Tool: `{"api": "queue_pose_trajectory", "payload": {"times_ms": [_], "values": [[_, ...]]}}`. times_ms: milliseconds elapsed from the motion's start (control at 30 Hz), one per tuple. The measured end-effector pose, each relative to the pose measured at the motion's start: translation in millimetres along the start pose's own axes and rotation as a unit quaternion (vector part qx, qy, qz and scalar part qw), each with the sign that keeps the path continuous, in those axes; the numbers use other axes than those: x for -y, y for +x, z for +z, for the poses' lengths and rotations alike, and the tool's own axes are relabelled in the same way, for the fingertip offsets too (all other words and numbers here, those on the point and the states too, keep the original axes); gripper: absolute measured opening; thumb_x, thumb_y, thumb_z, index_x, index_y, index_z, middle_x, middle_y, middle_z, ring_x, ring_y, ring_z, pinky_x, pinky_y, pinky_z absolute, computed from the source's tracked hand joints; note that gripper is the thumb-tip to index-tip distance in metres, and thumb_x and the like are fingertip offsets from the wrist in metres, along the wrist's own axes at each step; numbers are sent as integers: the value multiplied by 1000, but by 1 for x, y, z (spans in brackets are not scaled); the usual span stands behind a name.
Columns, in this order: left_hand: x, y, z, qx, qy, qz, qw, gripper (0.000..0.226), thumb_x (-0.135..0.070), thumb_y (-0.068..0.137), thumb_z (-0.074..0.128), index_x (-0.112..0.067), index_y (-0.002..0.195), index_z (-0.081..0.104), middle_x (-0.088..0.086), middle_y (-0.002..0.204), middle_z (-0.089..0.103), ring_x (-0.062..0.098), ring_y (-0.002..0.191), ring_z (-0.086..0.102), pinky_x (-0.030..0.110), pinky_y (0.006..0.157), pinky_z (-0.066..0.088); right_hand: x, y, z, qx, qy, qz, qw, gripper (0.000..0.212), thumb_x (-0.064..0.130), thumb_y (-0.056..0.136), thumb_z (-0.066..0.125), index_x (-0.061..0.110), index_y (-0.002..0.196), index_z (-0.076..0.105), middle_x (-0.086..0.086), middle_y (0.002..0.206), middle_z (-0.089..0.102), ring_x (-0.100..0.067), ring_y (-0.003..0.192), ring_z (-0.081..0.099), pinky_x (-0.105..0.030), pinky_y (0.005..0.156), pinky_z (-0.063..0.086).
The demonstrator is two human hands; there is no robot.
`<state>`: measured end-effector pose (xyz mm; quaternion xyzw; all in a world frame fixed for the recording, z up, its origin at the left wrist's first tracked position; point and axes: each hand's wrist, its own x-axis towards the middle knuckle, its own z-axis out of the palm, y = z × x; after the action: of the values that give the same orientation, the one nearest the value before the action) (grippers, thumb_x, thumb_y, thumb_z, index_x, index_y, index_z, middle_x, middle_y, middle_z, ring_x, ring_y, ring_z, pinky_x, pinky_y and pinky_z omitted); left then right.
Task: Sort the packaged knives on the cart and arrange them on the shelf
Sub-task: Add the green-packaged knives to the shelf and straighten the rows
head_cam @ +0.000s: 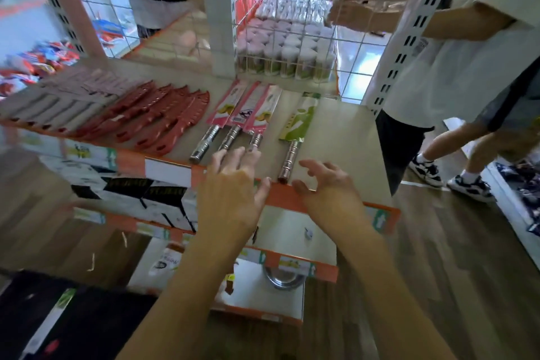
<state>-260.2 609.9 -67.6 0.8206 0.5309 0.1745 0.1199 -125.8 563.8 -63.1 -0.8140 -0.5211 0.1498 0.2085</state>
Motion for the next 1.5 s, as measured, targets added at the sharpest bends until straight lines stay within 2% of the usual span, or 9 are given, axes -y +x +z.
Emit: {"api": "queue_pose_trajectory", "payload": {"times_ms": [200,333,400,500,667,900,1233,1367,1500], "values": [[50,-21,-26,-21,17,-50,998,52,-40,91,50,-24,140,41,2,148,38,29,138,27,42,106,33,42,-20,21,-5,8,-58,998,38,25,92,50,21,129,54,-8,122,57,-28,115,49,-34,96,44],[99,-40,-41,-14,24,-66,997,56,-45,92,47,-32,144,30,-1,156,22,25,145,13,46,114,24,83,-38,50,-20,-23,-84,996,41,29,93,51,21,133,50,-4,129,55,-26,121,43,-31,99,36],[133,-51,-46,-4,29,-67,997,58,-46,92,46,-33,145,27,-1,157,19,25,146,10,48,115,22,109,-49,74,2,-33,-89,996,43,29,94,49,21,136,46,-2,136,49,-24,130,33,-28,104,29],[191,-70,-55,26,32,-71,997,59,-46,92,46,-33,146,25,1,158,16,27,145,9,49,116,19,148,-71,120,41,-26,-67,997,45,32,96,47,21,139,41,0,142,43,-22,136,25,-30,107,28],[286,-109,-60,74,61,-53,994,61,-45,91,47,-30,146,25,5,157,18,30,144,12,50,114,20,205,-113,205,76,26,-4,997,45,28,94,50,18,137,45,-4,142,44,-25,131,35,-31,103,34],[374,-165,-63,138,54,-102,984,64,-44,89,51,-32,146,24,-1,158,14,29,145,8,52,109,21,253,-156,287,135,45,24,990,45,27,92,52,19,136,47,-2,142,44,-23,130,38,-34,107,35],[444,-234,-55,140,50,-137,979,59,-40,91,51,-28,145,29,2,156,22,28,144,12,50,109,22,285,-218,374,211,13,11,977,38,30,93,51,20,129,52,-6,136,52,-25,121,50,-39,100,45],[471,-259,-49,160,50,-132,977,59,-41,91,50,-23,144,30,2,154,26,30,143,16,52,106,27,298,-239,400,233,-4,-11,972,38,29,92,54,21,129,54,-4,127,56,-21,112,55,-31,91,45],[509,-272,-36,197,53,-143,969,61,-43,92,48,-24,145,27,1,155,25,29,143,17,53,106,28,314,-245,434,235,-32,-21,971,43,32,92,53,21,133,49,-6,135,48,-25,122,46,-37,99,41]]}}
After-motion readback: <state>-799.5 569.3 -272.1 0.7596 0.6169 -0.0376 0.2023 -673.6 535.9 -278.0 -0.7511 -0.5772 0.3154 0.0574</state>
